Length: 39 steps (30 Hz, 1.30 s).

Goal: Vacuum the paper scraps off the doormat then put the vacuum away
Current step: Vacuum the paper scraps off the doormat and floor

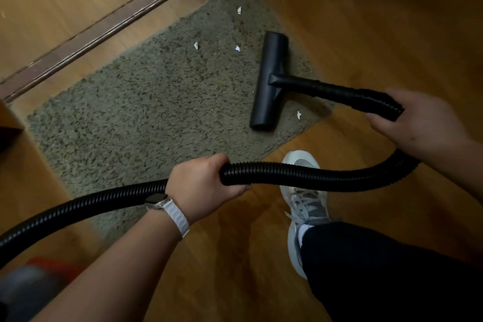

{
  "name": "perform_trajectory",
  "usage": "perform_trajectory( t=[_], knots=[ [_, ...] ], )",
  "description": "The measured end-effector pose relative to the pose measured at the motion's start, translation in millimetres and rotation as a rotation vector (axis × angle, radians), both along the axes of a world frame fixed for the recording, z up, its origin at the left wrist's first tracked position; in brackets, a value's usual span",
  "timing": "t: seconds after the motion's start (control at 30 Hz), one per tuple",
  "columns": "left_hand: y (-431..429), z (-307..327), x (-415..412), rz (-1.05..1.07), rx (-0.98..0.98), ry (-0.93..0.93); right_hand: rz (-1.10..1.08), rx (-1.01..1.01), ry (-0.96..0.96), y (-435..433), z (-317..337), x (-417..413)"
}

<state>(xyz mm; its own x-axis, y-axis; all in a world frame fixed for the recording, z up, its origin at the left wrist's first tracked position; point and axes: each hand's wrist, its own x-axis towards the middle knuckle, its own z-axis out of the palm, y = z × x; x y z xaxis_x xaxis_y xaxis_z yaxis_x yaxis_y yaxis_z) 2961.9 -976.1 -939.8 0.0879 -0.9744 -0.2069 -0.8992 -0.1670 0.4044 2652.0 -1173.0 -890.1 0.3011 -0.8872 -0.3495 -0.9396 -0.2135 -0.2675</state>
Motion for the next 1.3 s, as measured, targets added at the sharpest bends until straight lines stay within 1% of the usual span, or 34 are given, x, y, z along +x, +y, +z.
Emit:
perform_trajectory(
  t=[0.13, 0.33, 0.43, 0.53, 0.7, 0.83, 0.93, 1.1, 1.3],
  knots=[
    [-10, 3, -11, -0.033, 0.034, -0.01, -0.098, 0.018, -0.001, 12, -10, -12],
    [-14, 2, -6, -0.03, 0.047, -0.023, 0.005, 0.026, -0.117, 1, -20, 14],
    [-16, 1, -4, -0.005, 0.069, -0.023, 0.042, 0.012, -0.104, -8, -23, 23],
    [-20, 1, -5, 0.015, 0.08, -0.038, 0.029, 0.011, -0.091, -10, -23, 17],
    [-21, 1, -15, -0.002, 0.088, -0.022, -0.116, 0.044, -0.061, 9, -17, -14],
    [-16, -1, -35, -0.052, 0.087, 0.001, -0.222, 0.052, 0.013, 21, -16, -32],
    [-18, -3, -44, -0.072, 0.091, -0.013, -0.209, 0.06, -0.007, 23, -17, -29],
    [-26, 0, -37, -0.043, 0.123, -0.028, -0.102, 0.037, -0.109, 15, -18, -18],
    [-31, -4, -35, -0.043, 0.103, -0.009, -0.162, 0.034, -0.1, 17, -15, -45]
  ],
)
